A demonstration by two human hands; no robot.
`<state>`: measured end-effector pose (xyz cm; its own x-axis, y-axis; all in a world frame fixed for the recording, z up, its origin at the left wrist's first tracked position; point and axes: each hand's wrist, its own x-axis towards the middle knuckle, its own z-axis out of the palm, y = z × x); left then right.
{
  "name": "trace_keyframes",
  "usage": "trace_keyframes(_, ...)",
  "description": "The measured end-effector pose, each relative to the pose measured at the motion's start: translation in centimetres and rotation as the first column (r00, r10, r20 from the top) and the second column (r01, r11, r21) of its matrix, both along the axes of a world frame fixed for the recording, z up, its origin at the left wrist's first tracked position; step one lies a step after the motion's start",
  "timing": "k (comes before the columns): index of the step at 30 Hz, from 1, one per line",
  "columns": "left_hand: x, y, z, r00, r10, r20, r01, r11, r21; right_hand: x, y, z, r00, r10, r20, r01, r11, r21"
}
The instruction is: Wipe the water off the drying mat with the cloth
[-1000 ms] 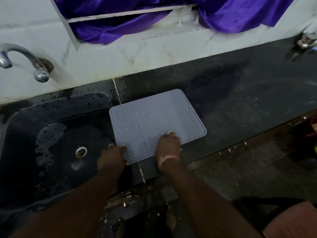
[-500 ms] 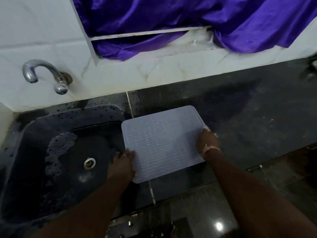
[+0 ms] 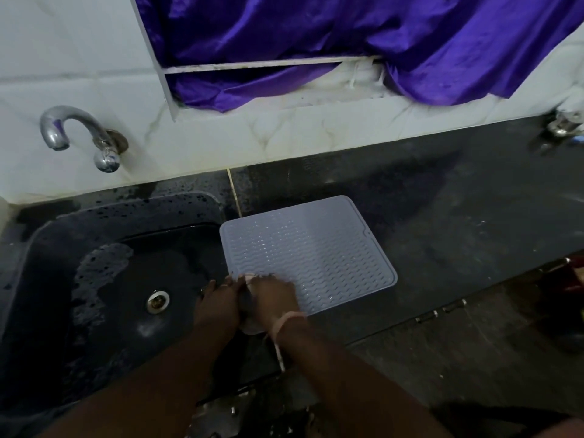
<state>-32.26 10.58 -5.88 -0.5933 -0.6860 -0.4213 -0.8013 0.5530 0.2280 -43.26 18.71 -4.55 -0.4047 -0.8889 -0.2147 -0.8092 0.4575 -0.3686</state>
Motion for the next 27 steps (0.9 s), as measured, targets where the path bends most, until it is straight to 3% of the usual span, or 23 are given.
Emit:
trace_keyframes(3, -0.4, -0.9, 0.4, 1.000, -0.028, -0.010, 0.027, 1.000, -0.015, -6.6, 1.4, 2.0, 0.940, -0.317, 0.124, 0.335, 0.926, -0.171)
trace_keyframes(5, -0.9, -1.5, 0.7, 0.998, -0.005, -0.062, 0.004, 1.000, -0.009, -11.4, 3.1, 3.0, 0.871, -0.491, 0.038, 0.488, 0.852, -0.189)
trace_keyframes(8, -1.3, -1.9, 0.3, 0.999, -0.022, -0.043, 0.022, 1.000, 0.001, -17.9, 5.3, 2.1, 0.796, -0.600, -0.078, 0.596, 0.800, -0.071)
trace_keyframes(10, -1.6, -2.1, -0.3, 0.998, 0.006, -0.064, -0.006, 1.000, 0.001, -19.9, 5.5, 0.3, 0.783, -0.610, -0.123, 0.613, 0.790, -0.018)
trace_keyframes(13, -2.1, -2.2, -0.5, 0.997, 0.021, -0.073, -0.025, 0.998, -0.054, -17.1, 2.9, -2.1, 0.784, -0.534, -0.316, 0.579, 0.812, 0.065)
trace_keyframes(17, -2.3, -2.1, -0.6, 0.997, 0.046, -0.065, -0.051, 0.995, -0.082, -8.2, -1.4, -3.0, 0.870, -0.261, -0.419, 0.366, 0.910, 0.193)
trace_keyframes(20, -2.2, -1.9, -0.5, 0.989, 0.053, -0.138, -0.074, 0.985, -0.153, -0.9, -3.4, -2.6, 0.965, -0.036, -0.259, 0.070, 0.990, 0.122)
trace_keyframes(22, -1.6, -2.2, -0.6, 0.985, 0.070, -0.157, -0.088, 0.990, -0.112, 0.4, -3.5, -1.8, 0.996, 0.073, -0.060, -0.070, 0.996, 0.048)
trace_keyframes(23, -1.2, -2.5, -0.6, 0.990, 0.064, -0.129, -0.073, 0.995, -0.067, -0.7, -3.3, -1.0, 0.997, 0.044, 0.061, -0.043, 0.999, -0.022)
trace_keyframes(25, -0.8, -3.3, -0.4, 0.993, 0.047, -0.105, -0.046, 0.999, 0.008, -5.0, -2.7, 0.4, 0.946, -0.133, 0.297, 0.175, 0.978, -0.118)
trace_keyframes(27, -1.2, -4.0, -0.1, 0.987, 0.083, -0.135, -0.076, 0.995, 0.059, -11.0, -1.5, 1.1, 0.877, -0.340, 0.339, 0.417, 0.890, -0.186)
